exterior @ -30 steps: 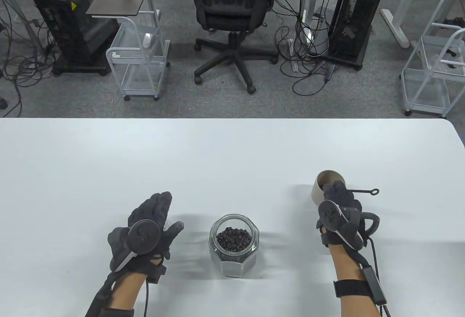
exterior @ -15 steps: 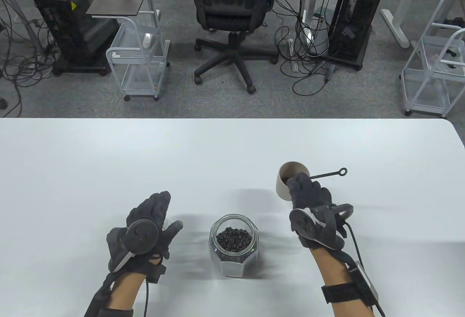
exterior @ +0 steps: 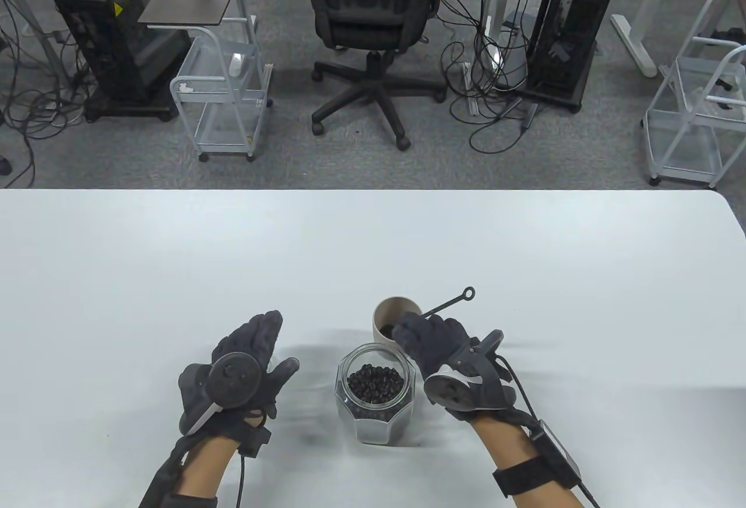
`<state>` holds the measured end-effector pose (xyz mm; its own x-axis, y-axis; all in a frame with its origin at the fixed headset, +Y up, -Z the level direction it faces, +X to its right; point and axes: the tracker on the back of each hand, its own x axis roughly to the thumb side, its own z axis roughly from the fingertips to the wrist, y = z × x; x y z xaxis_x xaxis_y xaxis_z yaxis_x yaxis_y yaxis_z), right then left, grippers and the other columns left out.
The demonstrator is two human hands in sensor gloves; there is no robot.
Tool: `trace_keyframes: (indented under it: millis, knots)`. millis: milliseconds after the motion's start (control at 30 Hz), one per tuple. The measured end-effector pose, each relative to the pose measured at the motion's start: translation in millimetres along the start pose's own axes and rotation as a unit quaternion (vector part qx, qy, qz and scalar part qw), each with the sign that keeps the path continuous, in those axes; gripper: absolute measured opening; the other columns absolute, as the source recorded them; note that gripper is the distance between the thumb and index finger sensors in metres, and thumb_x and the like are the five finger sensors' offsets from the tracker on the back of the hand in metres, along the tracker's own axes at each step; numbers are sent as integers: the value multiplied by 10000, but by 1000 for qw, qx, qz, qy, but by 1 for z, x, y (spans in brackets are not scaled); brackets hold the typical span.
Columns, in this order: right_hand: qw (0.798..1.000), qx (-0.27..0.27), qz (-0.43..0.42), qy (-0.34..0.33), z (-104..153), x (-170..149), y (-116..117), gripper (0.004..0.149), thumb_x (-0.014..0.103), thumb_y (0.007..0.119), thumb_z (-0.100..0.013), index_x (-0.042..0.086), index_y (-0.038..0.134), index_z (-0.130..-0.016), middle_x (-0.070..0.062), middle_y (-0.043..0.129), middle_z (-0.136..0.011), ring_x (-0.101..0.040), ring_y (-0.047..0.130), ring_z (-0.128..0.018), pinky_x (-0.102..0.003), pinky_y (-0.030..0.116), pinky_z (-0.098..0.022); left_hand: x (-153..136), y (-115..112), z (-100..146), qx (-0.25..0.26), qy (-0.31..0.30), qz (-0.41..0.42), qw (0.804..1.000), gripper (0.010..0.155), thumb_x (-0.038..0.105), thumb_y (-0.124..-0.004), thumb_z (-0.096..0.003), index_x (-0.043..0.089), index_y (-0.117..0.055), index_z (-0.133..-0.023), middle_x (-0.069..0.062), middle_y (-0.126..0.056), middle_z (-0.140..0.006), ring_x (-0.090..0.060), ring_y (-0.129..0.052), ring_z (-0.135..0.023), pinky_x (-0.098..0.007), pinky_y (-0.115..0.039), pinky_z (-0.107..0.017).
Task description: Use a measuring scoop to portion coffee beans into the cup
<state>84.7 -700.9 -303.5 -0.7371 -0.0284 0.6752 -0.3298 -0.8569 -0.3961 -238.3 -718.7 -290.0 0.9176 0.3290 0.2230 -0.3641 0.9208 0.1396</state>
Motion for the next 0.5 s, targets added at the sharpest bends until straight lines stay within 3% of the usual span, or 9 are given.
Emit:
trace_keyframes:
  millis: [500]
  knots:
    - [999,21,-33,9,0,-8,22,358,191,899,-391,187,931,-747,-133,879,-856,-302,1020,-478,-398,877,-340,0,-1,0,-7,5,-1,1000,817,570,-764,-418,194,-500,-1094,-141,-635,-1124,-484,-739,-1013,-692,-560,-703]
